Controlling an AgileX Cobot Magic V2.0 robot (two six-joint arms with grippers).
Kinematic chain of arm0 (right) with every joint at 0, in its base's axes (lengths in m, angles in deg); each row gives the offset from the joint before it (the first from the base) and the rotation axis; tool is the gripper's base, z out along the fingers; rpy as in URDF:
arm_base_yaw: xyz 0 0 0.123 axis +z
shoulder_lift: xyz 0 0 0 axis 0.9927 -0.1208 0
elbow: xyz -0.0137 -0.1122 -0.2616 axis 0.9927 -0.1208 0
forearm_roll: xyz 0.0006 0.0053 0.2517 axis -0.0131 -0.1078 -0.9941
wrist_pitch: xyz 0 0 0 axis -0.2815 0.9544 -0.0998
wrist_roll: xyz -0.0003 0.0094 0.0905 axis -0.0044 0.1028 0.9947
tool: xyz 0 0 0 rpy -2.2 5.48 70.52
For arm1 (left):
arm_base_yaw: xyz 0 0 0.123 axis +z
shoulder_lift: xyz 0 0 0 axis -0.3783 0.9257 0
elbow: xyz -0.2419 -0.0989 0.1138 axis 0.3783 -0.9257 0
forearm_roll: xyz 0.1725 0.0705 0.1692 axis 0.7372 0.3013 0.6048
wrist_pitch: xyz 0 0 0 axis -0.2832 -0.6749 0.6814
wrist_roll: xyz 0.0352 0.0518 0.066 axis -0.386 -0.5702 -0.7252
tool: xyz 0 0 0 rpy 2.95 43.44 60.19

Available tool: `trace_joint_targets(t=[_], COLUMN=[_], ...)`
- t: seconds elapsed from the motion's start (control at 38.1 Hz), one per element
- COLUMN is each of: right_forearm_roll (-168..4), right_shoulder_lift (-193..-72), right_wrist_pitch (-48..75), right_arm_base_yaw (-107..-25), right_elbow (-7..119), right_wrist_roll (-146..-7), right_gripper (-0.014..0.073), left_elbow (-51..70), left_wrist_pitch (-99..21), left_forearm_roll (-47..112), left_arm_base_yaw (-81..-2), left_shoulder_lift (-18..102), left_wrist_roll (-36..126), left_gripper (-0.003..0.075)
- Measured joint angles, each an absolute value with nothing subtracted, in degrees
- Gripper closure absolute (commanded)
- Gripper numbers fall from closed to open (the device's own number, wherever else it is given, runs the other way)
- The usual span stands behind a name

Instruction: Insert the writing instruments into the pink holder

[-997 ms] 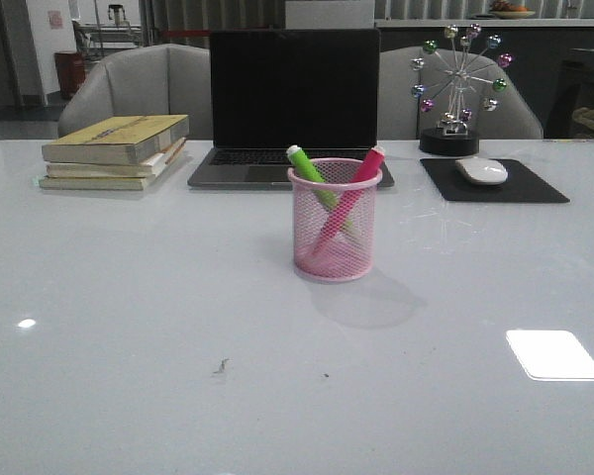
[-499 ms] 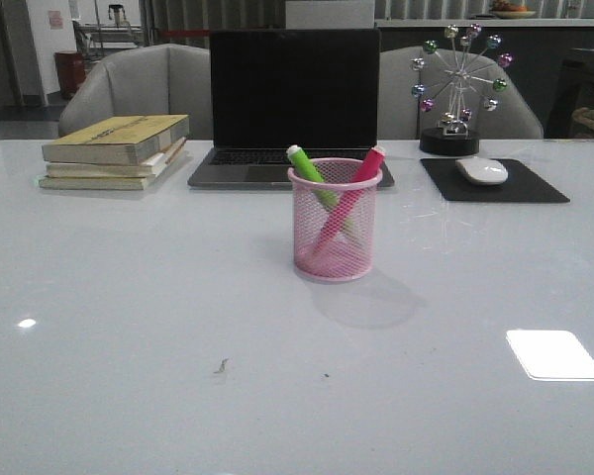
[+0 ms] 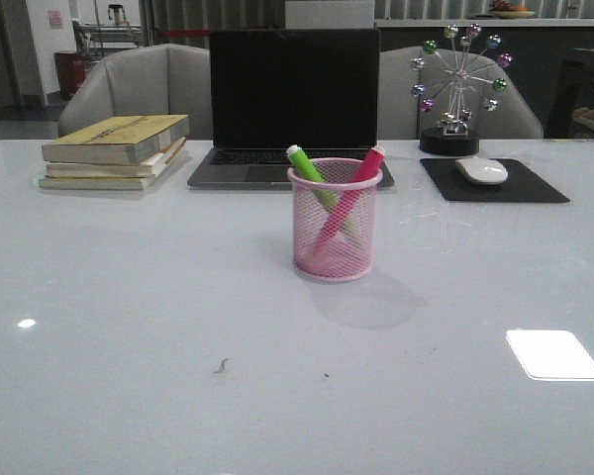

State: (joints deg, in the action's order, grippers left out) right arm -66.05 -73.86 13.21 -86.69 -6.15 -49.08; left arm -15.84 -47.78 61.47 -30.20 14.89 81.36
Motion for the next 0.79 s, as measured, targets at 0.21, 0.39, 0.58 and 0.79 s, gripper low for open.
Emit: trace_joint_targets(t=[0.21, 0.39, 0.58, 0.79], right_forearm_roll=[-66.0, -66.1, -66.1, -66.2], right_shoulder_lift=[-73.9, -73.9, -73.9, -73.9], right_wrist_pitch=[13.2, 13.2, 13.2, 13.2], right_arm_base_yaw=[-86.7, -86.7, -86.7, -86.7], right_elbow=[-6.2, -6.2, -6.2, -6.2], right_wrist_roll=[-49.1, -49.1, -49.1, -49.1], right_gripper=[0.0537, 0.0537, 0.0537, 0.0537], left_elbow=[-15.8, -15.8, -15.8, -15.8], left_wrist_pitch=[-47.8, -47.8, -47.8, -47.8], left_forearm_roll=[61.5, 61.5, 61.5, 61.5], left_arm_base_yaw=[-30.2, -30.2, -30.2, -30.2], left_shoulder_lift=[14.9, 14.9, 14.9, 14.9], left_wrist_roll=[81.4, 81.4, 81.4, 81.4], left_gripper=[0.0431, 0.0431, 0.0431, 0.0525])
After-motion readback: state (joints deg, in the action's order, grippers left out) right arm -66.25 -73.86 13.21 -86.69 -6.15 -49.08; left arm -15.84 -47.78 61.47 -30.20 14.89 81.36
